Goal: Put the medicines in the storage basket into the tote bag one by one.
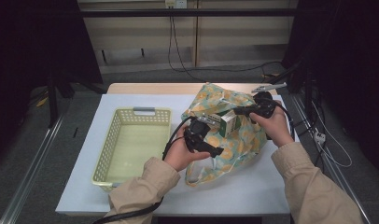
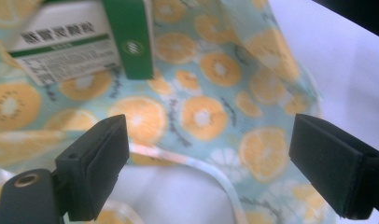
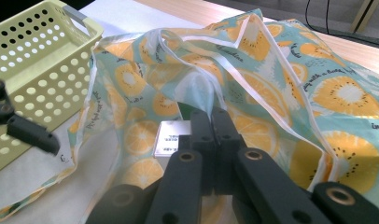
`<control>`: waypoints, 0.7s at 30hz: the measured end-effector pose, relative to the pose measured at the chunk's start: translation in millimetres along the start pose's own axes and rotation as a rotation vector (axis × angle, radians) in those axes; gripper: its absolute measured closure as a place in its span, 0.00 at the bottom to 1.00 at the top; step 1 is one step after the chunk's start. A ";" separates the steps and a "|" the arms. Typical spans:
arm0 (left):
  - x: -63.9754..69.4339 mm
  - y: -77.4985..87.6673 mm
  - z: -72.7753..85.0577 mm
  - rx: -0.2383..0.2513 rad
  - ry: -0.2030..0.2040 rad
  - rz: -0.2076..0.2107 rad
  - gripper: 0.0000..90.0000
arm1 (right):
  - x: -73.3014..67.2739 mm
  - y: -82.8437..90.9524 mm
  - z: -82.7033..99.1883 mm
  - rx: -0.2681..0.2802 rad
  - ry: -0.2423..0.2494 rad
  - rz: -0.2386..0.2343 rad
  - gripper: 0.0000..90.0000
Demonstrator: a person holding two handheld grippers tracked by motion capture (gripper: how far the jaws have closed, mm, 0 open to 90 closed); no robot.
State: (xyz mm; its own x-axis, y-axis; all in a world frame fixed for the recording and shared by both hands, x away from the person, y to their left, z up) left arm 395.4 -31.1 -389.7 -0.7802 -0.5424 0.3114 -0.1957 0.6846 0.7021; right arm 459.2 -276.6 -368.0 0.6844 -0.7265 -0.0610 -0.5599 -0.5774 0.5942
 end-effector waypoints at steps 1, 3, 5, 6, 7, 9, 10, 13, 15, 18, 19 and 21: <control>1.3 -0.4 3.0 -0.001 0.000 0.009 0.13 | 0.3 0.2 0.4 -0.004 -0.004 0.001 1.00; 3.5 -2.3 8.7 -0.011 -0.002 0.021 0.13 | 1.1 0.4 0.9 -0.004 -0.002 0.005 1.00; 6.4 -4.3 13.9 -0.019 -0.007 0.031 0.13 | 1.5 0.7 1.2 -0.005 -0.008 0.006 1.00; 8.3 -5.4 16.4 -0.021 -0.003 0.037 0.13 | 1.7 0.7 1.5 -0.005 -0.009 0.005 1.00; 9.7 -6.1 18.8 -0.023 -0.009 0.043 0.12 | 2.0 0.5 1.7 -0.006 -0.009 0.008 1.00; 13.6 -7.8 23.8 -0.029 -0.014 0.053 0.12 | 2.9 0.1 2.4 -0.007 -0.009 0.008 1.00; 14.7 -9.4 26.2 -0.031 -0.017 0.064 0.12 | 3.4 -0.1 2.7 -0.009 -0.011 0.009 1.00; 16.9 -15.1 33.0 -0.045 -0.012 0.078 0.12 | 4.2 -0.8 3.2 -0.006 -0.017 0.009 1.00; 17.7 -18.6 36.3 -0.053 -0.007 0.083 0.12 | 4.2 -1.3 3.3 -0.004 -0.018 0.008 1.00; 22.0 -20.5 40.7 -0.052 -0.005 0.069 0.11 | 4.4 -2.2 3.3 -0.004 -0.016 0.008 1.00; 22.4 -22.0 42.6 -0.051 -0.006 0.098 0.11 | 4.4 -2.5 3.4 -0.006 -0.017 0.009 1.00; 24.8 -25.0 46.4 -0.064 -0.016 0.102 0.11 | 4.6 -3.2 3.7 -0.005 -0.017 0.010 1.00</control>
State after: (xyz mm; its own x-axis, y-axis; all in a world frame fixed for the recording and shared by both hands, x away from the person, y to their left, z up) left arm 353.3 -39.0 -429.2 -0.8038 -0.4630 0.3736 -0.0767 0.7034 0.7067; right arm 462.4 -279.4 -373.1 0.6709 -0.7384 -0.0685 -0.5642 -0.5682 0.5990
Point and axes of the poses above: each handheld gripper's, and its own axes: y roughly backward along the jaws, z roughly out of its underside, x roughly to its right, the point moved 1 cm from there along -y, roughly forward along the jaws, and after that the axes turned 10 degrees about y, right-handed, at the moved point
